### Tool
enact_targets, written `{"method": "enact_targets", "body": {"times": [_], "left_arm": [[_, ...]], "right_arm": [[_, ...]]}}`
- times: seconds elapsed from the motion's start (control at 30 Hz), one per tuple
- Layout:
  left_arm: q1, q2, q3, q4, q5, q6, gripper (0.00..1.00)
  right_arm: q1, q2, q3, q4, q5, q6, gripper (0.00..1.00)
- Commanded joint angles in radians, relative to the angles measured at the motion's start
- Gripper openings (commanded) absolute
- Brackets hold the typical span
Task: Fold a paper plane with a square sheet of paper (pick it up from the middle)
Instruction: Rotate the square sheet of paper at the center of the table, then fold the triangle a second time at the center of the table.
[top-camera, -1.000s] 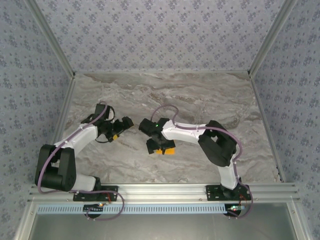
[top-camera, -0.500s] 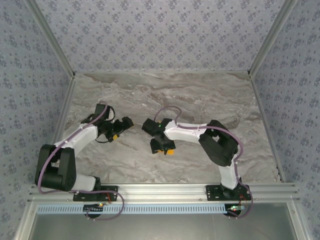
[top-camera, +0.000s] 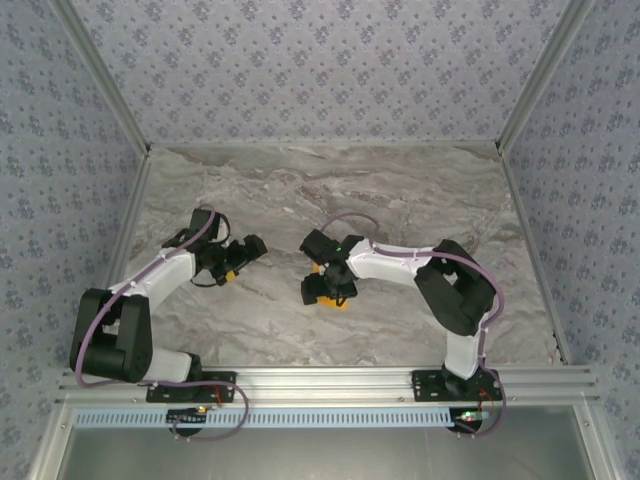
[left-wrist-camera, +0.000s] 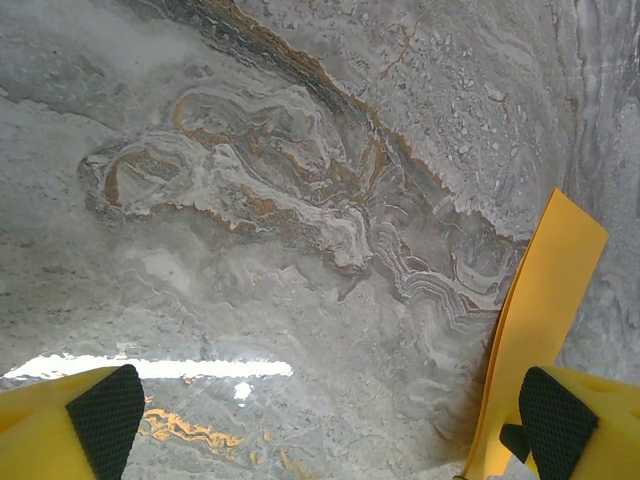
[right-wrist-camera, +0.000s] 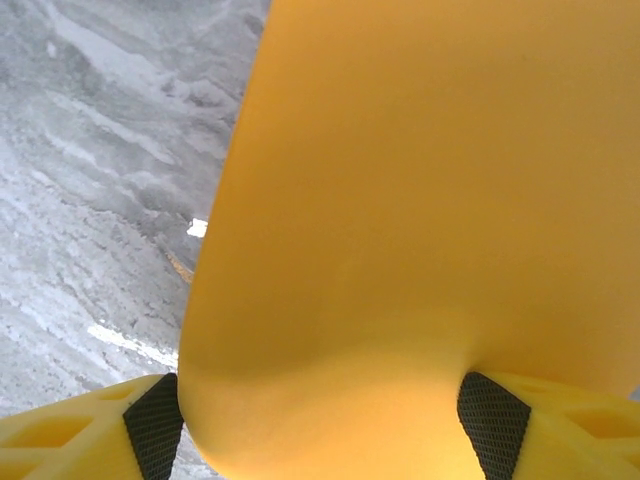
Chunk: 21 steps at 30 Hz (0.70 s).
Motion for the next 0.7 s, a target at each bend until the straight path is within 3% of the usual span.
{"method": "enact_targets", "body": {"times": [0.0,0.23,0.47,0.53,0.67], "left_arm": [[0.009,0.000,-0.007,0.008,0.023,0.002,0.99],[0.009,-0.002,-0.010,0.009,0.025,0.003,0.99],[0.008,-0.002,-0.017,0.046,0.080,0.001,0.98],[0.006,0.001,-0.031,0.090,0.142,-0.007,0.92],[-0.041,0.018,-0.056,0.199,0.265,-0.038,0.72]], "right_arm": [[-0.015,0.051,-0.063,-0.031,-0.027,-0.044,0.82],[-0.026,0.057,-0.072,-0.033,-0.020,-0.038,0.81],[-0.032,0.069,-0.078,-0.036,0.008,-0.017,0.72],[-0.042,0.065,-0.094,-0.017,-0.013,-0.012,0.68],[-0.070,0.033,-0.152,0.081,-0.080,-0.008,0.64]]}}
